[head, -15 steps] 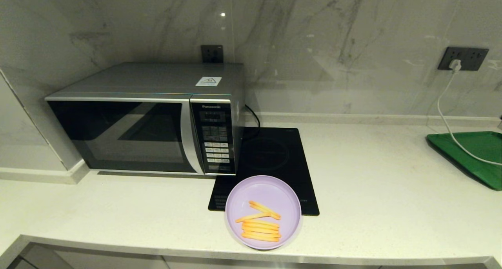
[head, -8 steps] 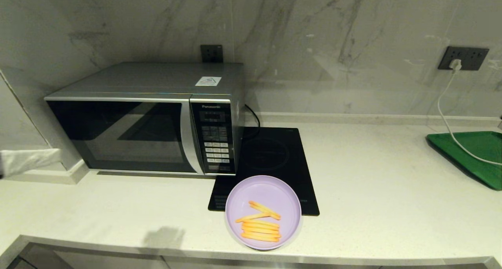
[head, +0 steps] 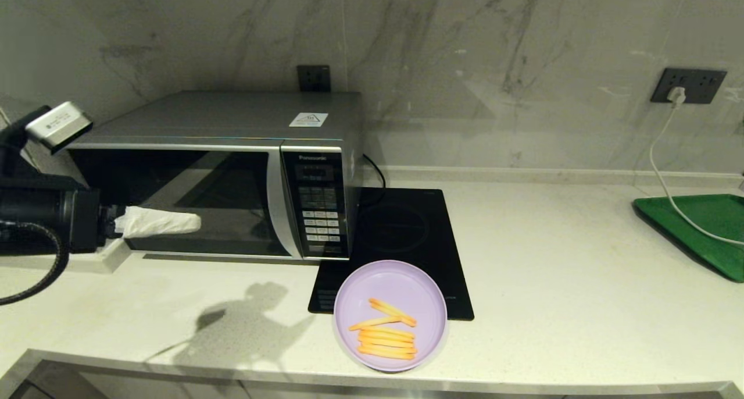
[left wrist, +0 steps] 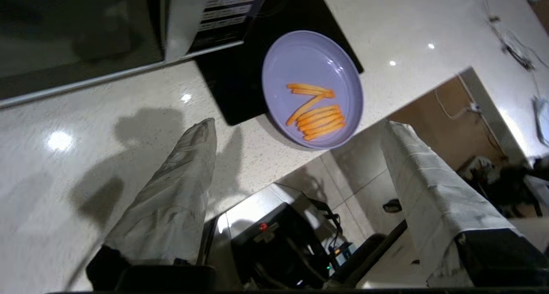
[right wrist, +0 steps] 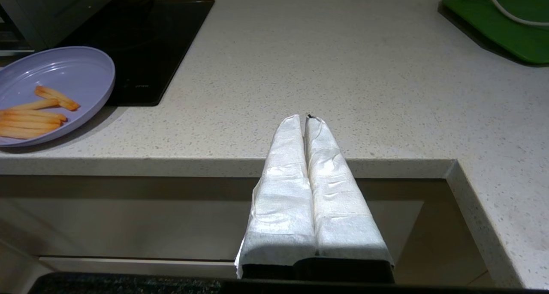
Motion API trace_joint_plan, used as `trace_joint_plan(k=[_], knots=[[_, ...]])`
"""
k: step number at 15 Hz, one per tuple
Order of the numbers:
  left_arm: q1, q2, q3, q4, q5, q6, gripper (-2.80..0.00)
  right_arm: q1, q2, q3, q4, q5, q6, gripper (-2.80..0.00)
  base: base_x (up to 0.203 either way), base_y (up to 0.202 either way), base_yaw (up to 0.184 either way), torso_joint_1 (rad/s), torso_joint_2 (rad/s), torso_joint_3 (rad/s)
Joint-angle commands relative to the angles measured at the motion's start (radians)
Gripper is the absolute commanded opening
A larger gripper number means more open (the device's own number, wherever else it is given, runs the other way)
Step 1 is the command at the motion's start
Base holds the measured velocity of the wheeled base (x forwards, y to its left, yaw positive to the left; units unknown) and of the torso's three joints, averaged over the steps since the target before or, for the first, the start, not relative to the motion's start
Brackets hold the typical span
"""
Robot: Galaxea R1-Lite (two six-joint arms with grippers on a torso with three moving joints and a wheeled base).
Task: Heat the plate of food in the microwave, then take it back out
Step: Open the microwave oven
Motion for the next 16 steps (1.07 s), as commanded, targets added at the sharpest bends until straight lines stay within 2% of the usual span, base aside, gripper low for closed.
trace_joint_plan(k=[1,2,3,6,7,9,13,16], knots=[[0.019,0.073,0.016,-0.004,-0.180,0.074,0.00,0.000,0.000,0.000,0.001,0.000,0.000,-2.80,0.000,0.000,0.000,0.000,0.00,0.000],[0.020,0.092,0.017,-0.005,-0.271,0.109,0.00,0.000,0.000,0.000,0.001,0.000,0.000,-2.80,0.000,0.000,0.000,0.000,0.00,0.000],[0.020,0.125,0.017,-0.005,-0.332,0.159,0.00,0.000,0.000,0.000,0.001,0.000,0.000,-2.80,0.000,0.000,0.000,0.000,0.00,0.000],[0.020,0.234,0.011,-0.011,-0.398,0.289,0.00,0.000,0.000,0.000,0.001,0.000,0.000,-2.80,0.000,0.000,0.000,0.000,0.00,0.000],[0.019,0.260,0.005,-0.018,-0.446,0.317,0.00,0.000,0.000,0.000,0.001,0.000,0.000,-2.80,0.000,0.000,0.000,0.000,0.00,0.000],[0.019,0.300,0.001,-0.033,-0.458,0.337,0.00,0.000,0.000,0.000,0.001,0.000,0.000,-2.80,0.000,0.000,0.000,0.000,0.00,0.000],[0.016,0.440,-0.010,-0.235,-0.450,0.365,0.00,0.001,0.000,0.000,0.001,0.000,0.000,-2.80,0.000,0.000,0.000,0.000,0.00,0.000],[0.025,0.521,-0.049,-0.296,-0.444,0.369,0.00,0.000,0.000,0.000,0.001,0.000,0.000,-2.80,0.000,0.000,0.000,0.000,0.00,0.000]])
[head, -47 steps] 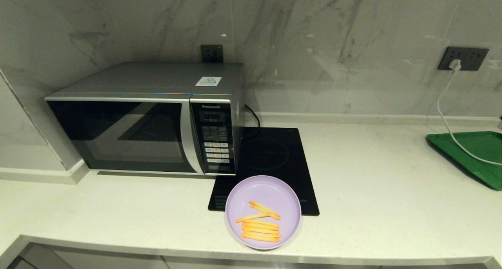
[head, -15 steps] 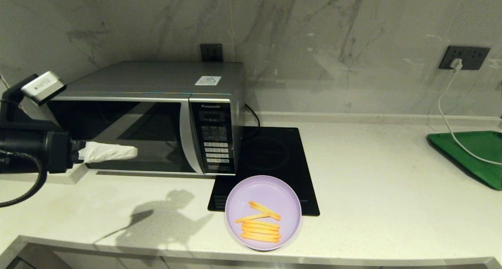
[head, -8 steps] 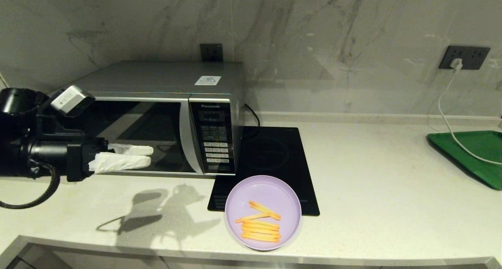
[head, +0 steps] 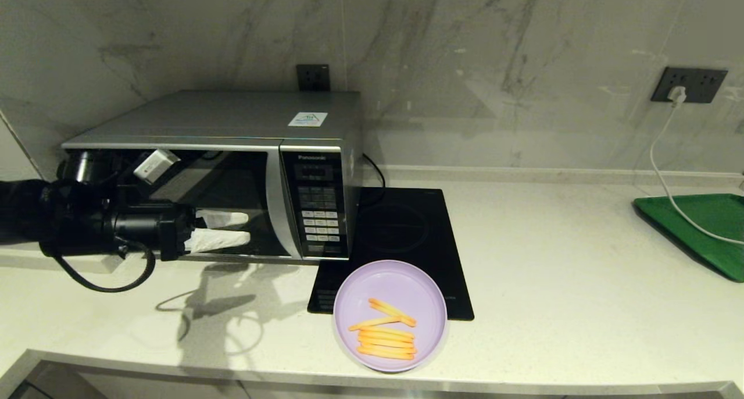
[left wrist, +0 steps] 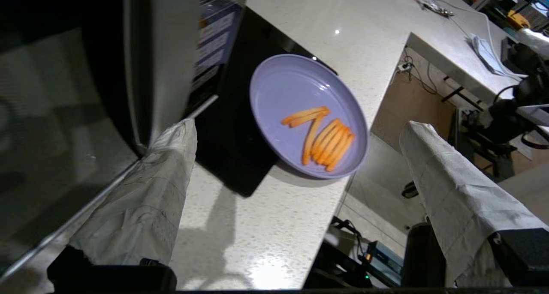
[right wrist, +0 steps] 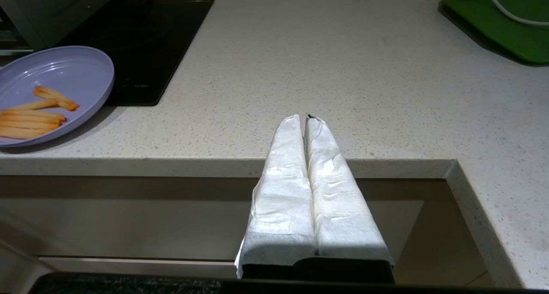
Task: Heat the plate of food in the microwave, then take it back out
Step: Open the microwave oven
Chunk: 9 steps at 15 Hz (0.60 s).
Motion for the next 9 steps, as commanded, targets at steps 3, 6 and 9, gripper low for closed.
trace_joint_plan(k=[3,6,9], knots=[[-0.002,0.099,-0.041,-0.017,-0.011,0.011,0.00,0.000,0.000,0.000,0.000,0.000,0.001,-2.80,0.000,0.000,0.000,0.000,0.00,0.000],[-0.013,0.126,-0.049,-0.044,-0.012,0.015,0.00,0.000,0.000,0.000,0.000,0.000,0.001,-2.80,0.000,0.000,0.000,0.000,0.00,0.000],[-0.030,0.139,-0.049,-0.091,-0.009,0.018,0.00,0.000,0.000,0.000,0.000,0.000,0.001,-2.80,0.000,0.000,0.000,0.000,0.00,0.000]])
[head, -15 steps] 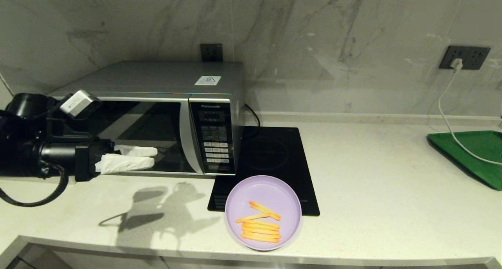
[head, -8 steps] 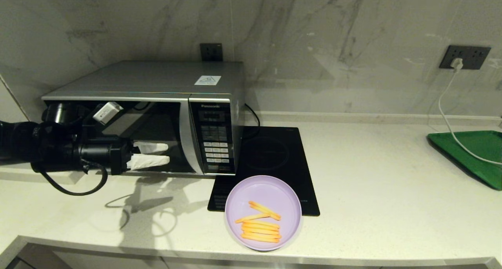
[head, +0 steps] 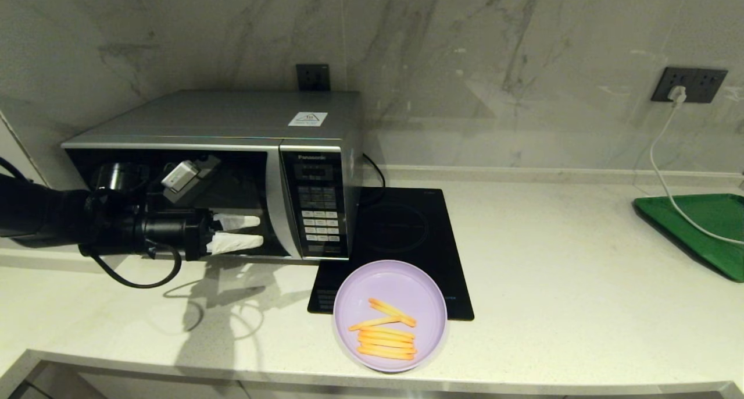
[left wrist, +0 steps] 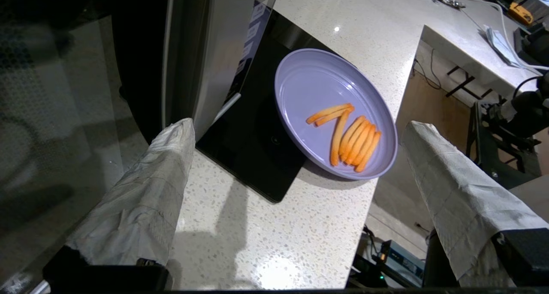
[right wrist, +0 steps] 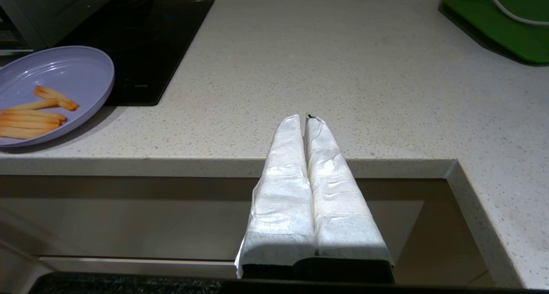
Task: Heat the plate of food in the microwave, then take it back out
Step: Open the microwave oven
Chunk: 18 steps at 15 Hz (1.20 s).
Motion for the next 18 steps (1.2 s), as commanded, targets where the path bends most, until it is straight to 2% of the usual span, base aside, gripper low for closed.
trace_joint_plan(k=[1,13,18], knots=[[-0.013,0.013,0.002,-0.020,-0.005,0.005,0.00,0.000,0.000,0.000,0.000,0.000,0.000,-2.80,0.000,0.000,0.000,0.000,0.00,0.000],[-0.027,0.088,-0.090,-0.024,-0.002,0.025,0.00,0.000,0.000,0.000,0.000,0.000,0.000,-2.80,0.000,0.000,0.000,0.000,0.00,0.000],[-0.056,0.097,-0.101,-0.023,-0.003,0.026,0.00,0.000,0.000,0.000,0.000,0.000,0.000,-2.80,0.000,0.000,0.000,0.000,0.00,0.000]])
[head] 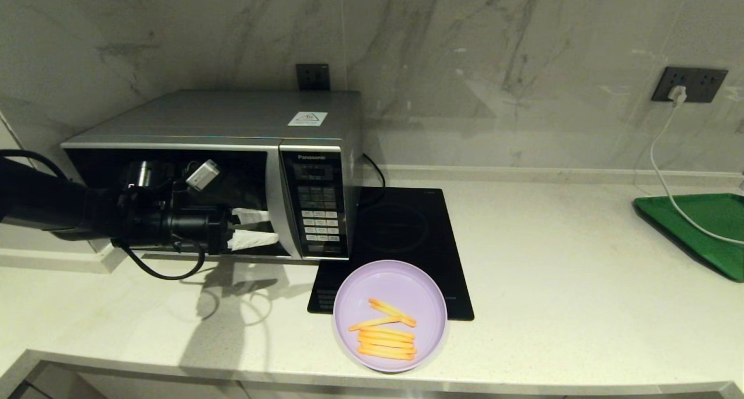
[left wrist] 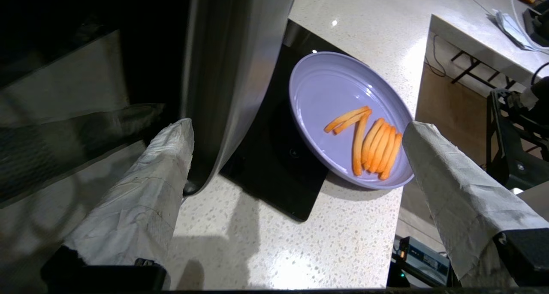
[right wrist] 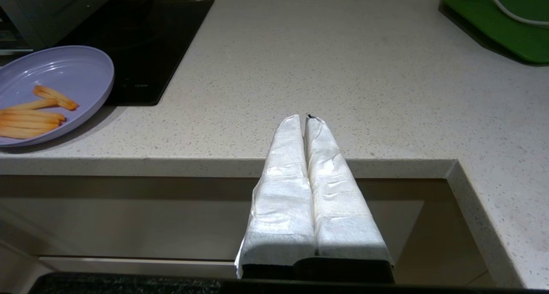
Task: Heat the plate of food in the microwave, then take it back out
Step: Open the microwave oven
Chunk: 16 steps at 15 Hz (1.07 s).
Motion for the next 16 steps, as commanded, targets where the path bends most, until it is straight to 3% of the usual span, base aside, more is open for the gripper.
trace_joint_plan(k=[1,5,8,16], knots=[[-0.011,0.005,-0.001,0.001,-0.007,0.001,0.00,0.000,0.000,0.000,0.000,-0.001,0.001,-2.80,0.000,0.000,0.000,0.000,0.00,0.000],[-0.020,0.013,0.002,0.003,-0.013,0.000,0.00,0.000,0.000,0.000,0.000,-0.001,0.001,-2.80,0.000,0.000,0.000,0.000,0.00,0.000],[-0.020,0.013,0.002,0.014,-0.063,-0.010,0.00,0.000,0.000,0.000,0.000,-0.001,0.001,-2.80,0.000,0.000,0.000,0.000,0.00,0.000],[-0.024,0.068,-0.002,0.004,-0.078,-0.003,0.00,0.000,0.000,0.000,0.000,-0.001,0.001,-2.80,0.000,0.000,0.000,0.000,0.00,0.000]])
